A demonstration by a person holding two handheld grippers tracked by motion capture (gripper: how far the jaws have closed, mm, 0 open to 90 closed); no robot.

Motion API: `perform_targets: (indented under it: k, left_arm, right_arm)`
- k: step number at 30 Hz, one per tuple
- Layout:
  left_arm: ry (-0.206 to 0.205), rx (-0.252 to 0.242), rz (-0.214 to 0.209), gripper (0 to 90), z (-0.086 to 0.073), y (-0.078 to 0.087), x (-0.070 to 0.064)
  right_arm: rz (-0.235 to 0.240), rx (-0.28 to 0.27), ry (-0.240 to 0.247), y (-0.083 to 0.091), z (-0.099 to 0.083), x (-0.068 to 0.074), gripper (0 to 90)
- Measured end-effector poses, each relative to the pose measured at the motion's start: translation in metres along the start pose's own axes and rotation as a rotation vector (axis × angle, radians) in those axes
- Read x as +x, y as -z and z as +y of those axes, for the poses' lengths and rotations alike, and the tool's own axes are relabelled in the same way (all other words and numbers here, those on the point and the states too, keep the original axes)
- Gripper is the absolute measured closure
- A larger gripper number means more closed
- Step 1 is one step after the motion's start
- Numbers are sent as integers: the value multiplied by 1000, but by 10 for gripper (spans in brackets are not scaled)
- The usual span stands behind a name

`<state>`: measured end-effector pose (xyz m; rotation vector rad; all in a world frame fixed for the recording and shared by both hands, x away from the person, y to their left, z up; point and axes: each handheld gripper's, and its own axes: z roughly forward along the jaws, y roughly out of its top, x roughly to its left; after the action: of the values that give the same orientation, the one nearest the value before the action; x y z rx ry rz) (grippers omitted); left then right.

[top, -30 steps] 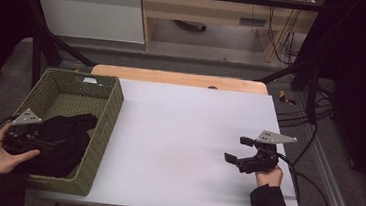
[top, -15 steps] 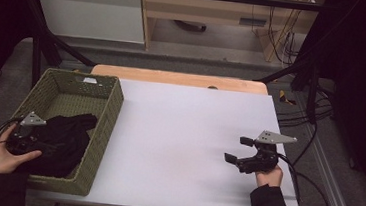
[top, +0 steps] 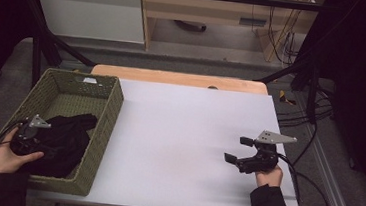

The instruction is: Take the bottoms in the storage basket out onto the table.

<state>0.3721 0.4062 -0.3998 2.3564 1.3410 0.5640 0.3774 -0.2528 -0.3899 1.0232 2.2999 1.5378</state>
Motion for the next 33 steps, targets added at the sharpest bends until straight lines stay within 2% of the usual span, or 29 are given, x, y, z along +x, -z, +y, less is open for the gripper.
perform_targets:
  k: [6,19,24,33]
  left_arm:
    - [19,47,2,67,-1,-5,1]
    - [22,137,-10,118,0,-15,1]
    - [44,142,-29,138,-1,-17,1]
    - [82,131,-88,258,-3,-17,3]
  right_arm:
    - [0,-1,-2,0,0,0,40]
    - [-2,2,-7,0,0,0,40]
    - [-2,1,-6,0,0,0,40]
    - [-2,0,-6,0,0,0,40]
